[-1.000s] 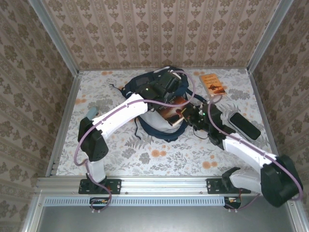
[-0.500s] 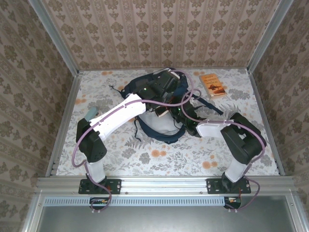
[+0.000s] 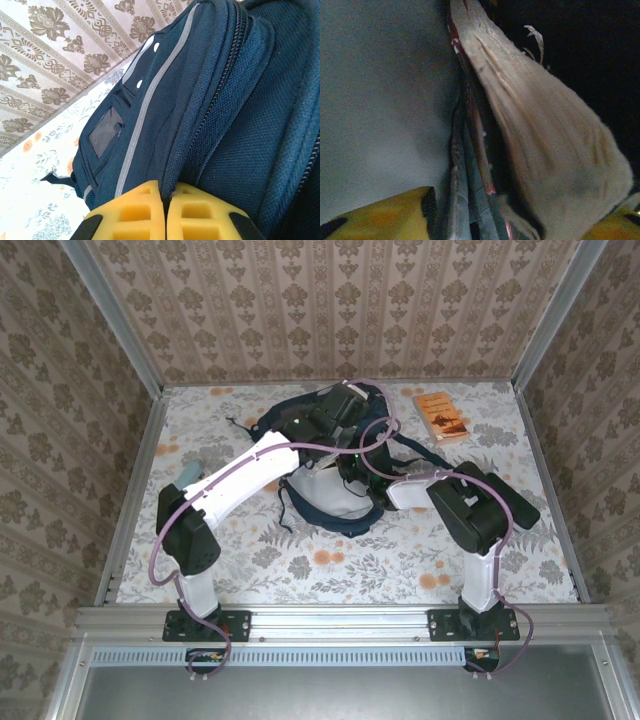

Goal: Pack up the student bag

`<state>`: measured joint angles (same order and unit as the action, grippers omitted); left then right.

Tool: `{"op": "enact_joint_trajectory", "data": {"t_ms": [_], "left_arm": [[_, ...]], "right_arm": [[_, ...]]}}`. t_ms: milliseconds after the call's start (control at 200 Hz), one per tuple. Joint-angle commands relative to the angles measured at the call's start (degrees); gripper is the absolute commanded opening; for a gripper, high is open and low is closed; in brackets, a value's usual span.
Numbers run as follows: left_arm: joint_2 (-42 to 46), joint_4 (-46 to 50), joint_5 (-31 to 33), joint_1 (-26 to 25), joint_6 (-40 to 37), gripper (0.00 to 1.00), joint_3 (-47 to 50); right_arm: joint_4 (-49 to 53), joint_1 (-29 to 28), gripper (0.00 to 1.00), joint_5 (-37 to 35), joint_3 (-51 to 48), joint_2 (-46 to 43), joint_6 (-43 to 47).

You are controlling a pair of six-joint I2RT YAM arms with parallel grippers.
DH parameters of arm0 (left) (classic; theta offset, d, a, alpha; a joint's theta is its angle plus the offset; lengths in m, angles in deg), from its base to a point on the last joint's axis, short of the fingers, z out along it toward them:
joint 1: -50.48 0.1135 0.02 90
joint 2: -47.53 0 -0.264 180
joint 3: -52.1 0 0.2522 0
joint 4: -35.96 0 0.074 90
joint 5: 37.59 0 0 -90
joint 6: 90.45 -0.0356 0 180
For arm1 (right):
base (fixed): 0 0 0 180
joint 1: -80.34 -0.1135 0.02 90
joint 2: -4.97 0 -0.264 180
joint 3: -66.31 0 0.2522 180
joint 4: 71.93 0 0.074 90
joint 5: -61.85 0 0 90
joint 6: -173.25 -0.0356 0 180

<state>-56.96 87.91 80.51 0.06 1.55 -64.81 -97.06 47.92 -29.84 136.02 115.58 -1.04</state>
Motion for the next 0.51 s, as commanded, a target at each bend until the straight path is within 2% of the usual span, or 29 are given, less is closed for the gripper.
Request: {"op": "enact_joint_trajectory", "data": {"t_ms": [0,195,410,500], "left_arm": [[5.32,-2.60,1.80,1.93,3.52,0.01,-1.57],[5.41,-3.13,1.17,4.24,4.72,0.00,-0.25],[6.89,-3.21,0.48,6.61,5.84,0.00,2.81],[8.01,-3.37,0.42,7.45,6.34,0.00,4.50]], "right_arm": [[4.02,-0.27,0.61,2.62,-2.35,-7.40,0.84],[22.43,-1.44,0.69,2.58,-5.61,-20.07,1.39],[29.52,-2.38,0.68,4.67,-11.59,-29.68,4.58],[33.74,-2.38,0.64,5.94,-12.00,-31.42,8.50]]}}
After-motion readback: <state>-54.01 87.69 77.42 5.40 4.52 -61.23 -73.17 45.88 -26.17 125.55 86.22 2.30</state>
